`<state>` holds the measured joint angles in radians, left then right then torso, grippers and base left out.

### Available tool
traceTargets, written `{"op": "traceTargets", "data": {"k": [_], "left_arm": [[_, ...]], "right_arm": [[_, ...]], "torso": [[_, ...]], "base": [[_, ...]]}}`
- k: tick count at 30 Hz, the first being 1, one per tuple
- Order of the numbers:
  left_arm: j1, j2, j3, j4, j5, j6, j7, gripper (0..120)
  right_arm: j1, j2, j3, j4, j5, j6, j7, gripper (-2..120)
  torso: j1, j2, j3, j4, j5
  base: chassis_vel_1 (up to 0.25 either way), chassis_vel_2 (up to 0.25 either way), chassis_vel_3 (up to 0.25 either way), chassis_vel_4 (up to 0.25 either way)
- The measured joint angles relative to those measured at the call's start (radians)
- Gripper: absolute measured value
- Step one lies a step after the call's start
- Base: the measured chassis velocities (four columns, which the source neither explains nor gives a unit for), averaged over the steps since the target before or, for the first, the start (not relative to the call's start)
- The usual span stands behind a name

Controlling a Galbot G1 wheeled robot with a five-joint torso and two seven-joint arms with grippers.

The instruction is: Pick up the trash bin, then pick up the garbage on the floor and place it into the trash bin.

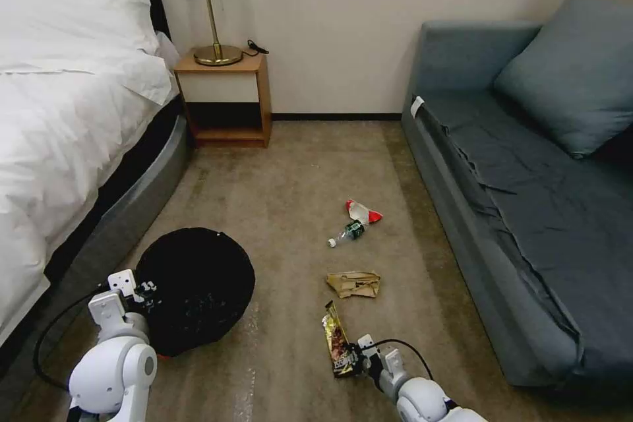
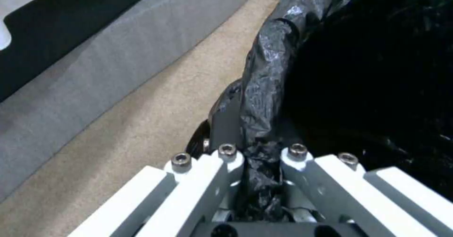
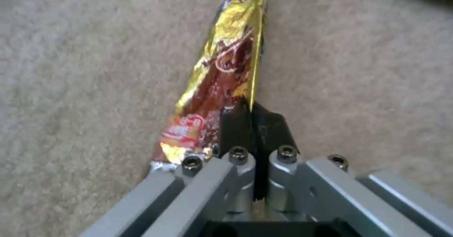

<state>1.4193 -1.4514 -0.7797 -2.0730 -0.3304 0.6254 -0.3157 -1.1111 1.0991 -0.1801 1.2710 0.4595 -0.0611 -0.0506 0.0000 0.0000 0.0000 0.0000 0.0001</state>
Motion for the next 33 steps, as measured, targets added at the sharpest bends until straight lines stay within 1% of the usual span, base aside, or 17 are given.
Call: {"op": "traceTargets", "data": {"k": [2, 4, 5, 7, 9, 10, 14, 15, 18, 20, 22, 24, 25, 27, 29, 30, 33], "left_arm": [[0.001, 0.001, 0.001, -0.001, -0.002, 0.001, 0.000, 4], [0.003, 0.003, 0.000, -0.004, -0.005, 0.002, 0.000, 4], [0.003, 0.003, 0.000, -0.004, -0.005, 0.002, 0.000, 4], [0.006, 0.007, 0.000, -0.005, -0.007, 0.002, -0.001, 4], [0.010, 0.008, 0.005, -0.006, -0.007, 0.002, -0.002, 4], [0.010, 0.008, 0.005, -0.006, -0.007, 0.002, -0.002, 4], [0.017, 0.005, 0.033, -0.006, -0.006, 0.003, -0.004, 4], [0.017, 0.005, 0.033, -0.006, -0.006, 0.003, -0.004, 4], [0.021, -0.003, 0.053, -0.008, -0.002, 0.004, -0.003, 4], [0.021, -0.005, 0.057, -0.010, -0.001, 0.004, -0.004, 4], [0.025, -0.014, 0.069, -0.015, 0.003, 0.004, -0.003, 4], [0.028, -0.020, 0.072, -0.021, 0.007, 0.005, -0.004, 4], [0.028, -0.020, 0.072, -0.021, 0.007, 0.005, -0.004, 4], [0.032, -0.024, 0.073, -0.029, 0.009, 0.005, -0.005, 4], [0.035, -0.027, 0.071, -0.038, 0.010, 0.006, -0.005, 4], [0.035, -0.027, 0.071, -0.038, 0.010, 0.006, -0.005, 4], [0.037, -0.031, 0.067, -0.050, 0.010, 0.007, -0.005, 4]], "right_arm": [[-0.004, -0.023, 0.006, 0.041, 0.019, 0.001, 0.002, 0], [-0.007, -0.068, 0.020, 0.128, 0.055, -0.004, 0.017, 0], [-0.007, -0.068, 0.020, 0.128, 0.055, -0.004, 0.017, 0], [-0.005, -0.105, 0.033, 0.210, 0.090, -0.015, 0.036, 0], [0.013, -0.142, 0.045, 0.350, 0.148, -0.032, 0.079, 0], [0.013, -0.142, 0.045, 0.350, 0.148, -0.032, 0.079, 0], [0.102, -0.167, 0.020, 0.596, 0.312, -0.082, 0.178, 0], [0.102, -0.167, 0.020, 0.596, 0.312, -0.082, 0.178, 0], [0.212, -0.140, -0.071, 0.690, 0.408, -0.102, 0.257, 0], [0.238, -0.131, -0.095, 0.699, 0.421, -0.105, 0.272, 0], [0.334, -0.073, -0.210, 0.712, 0.470, -0.113, 0.345, 0], [0.386, -0.022, -0.295, 0.685, 0.473, -0.114, 0.377, 0], [0.386, -0.022, -0.295, 0.685, 0.473, -0.114, 0.377, 0], [0.415, 0.035, -0.374, 0.633, 0.457, -0.109, 0.406, 0], [0.427, 0.074, -0.431, 0.588, 0.442, -0.102, 0.429, 0], [0.427, 0.074, -0.431, 0.588, 0.442, -0.102, 0.429, 0], [0.435, 0.117, -0.488, 0.526, 0.405, -0.091, 0.440, 0]], "torso": [[0.000, 0.000, 0.000, 0.0000, 0.0000], [0.000, 0.000, 0.000, 0.0000, 0.0002], [0.000, 0.000, 0.000, 0.0000, 0.0002], [0.000, 0.000, 0.000, -0.0001, -0.0003], [0.000, 0.000, 0.000, -0.0002, -0.0001], [0.000, 0.000, 0.000, -0.0002, -0.0001], [0.000, 0.000, 0.000, 0.0000, -0.0002], [0.000, 0.000, 0.000, 0.0000, -0.0002], [0.000, 0.000, 0.000, -0.0002, -0.0003], [0.000, 0.000, 0.000, 0.0000, -0.0001], [0.000, 0.000, 0.000, 0.0002, -0.0003], [0.000, 0.000, 0.000, 0.0002, -0.0004], [0.000, 0.000, 0.000, 0.0002, -0.0004], [0.000, 0.000, 0.000, 0.0003, -0.0002], [0.000, 0.000, 0.000, 0.0002, -0.0003], [0.000, 0.000, 0.000, 0.0002, -0.0003], [0.000, 0.000, 0.000, 0.0001, -0.0003]], "base": [[0.000, 0.000, 0.000, 0.000], [0.000, 0.000, 0.000, 0.000], [0.000, 0.000, 0.000, 0.000], [0.000, 0.000, 0.000, 0.000], [0.000, 0.000, 0.000, 0.000], [0.000, 0.000, 0.000, 0.000], [0.000, 0.000, 0.000, 0.000], [0.000, 0.000, 0.000, 0.000], [0.000, 0.000, 0.000, 0.000], [0.000, 0.000, 0.000, 0.000], [0.000, 0.000, 0.000, 0.000], [0.000, 0.000, 0.000, 0.000], [0.000, 0.000, 0.000, 0.000], [0.000, 0.000, 0.000, 0.000], [0.000, 0.000, 0.000, 0.000], [0.000, 0.000, 0.000, 0.000], [0.000, 0.000, 0.000, 0.000]]}}
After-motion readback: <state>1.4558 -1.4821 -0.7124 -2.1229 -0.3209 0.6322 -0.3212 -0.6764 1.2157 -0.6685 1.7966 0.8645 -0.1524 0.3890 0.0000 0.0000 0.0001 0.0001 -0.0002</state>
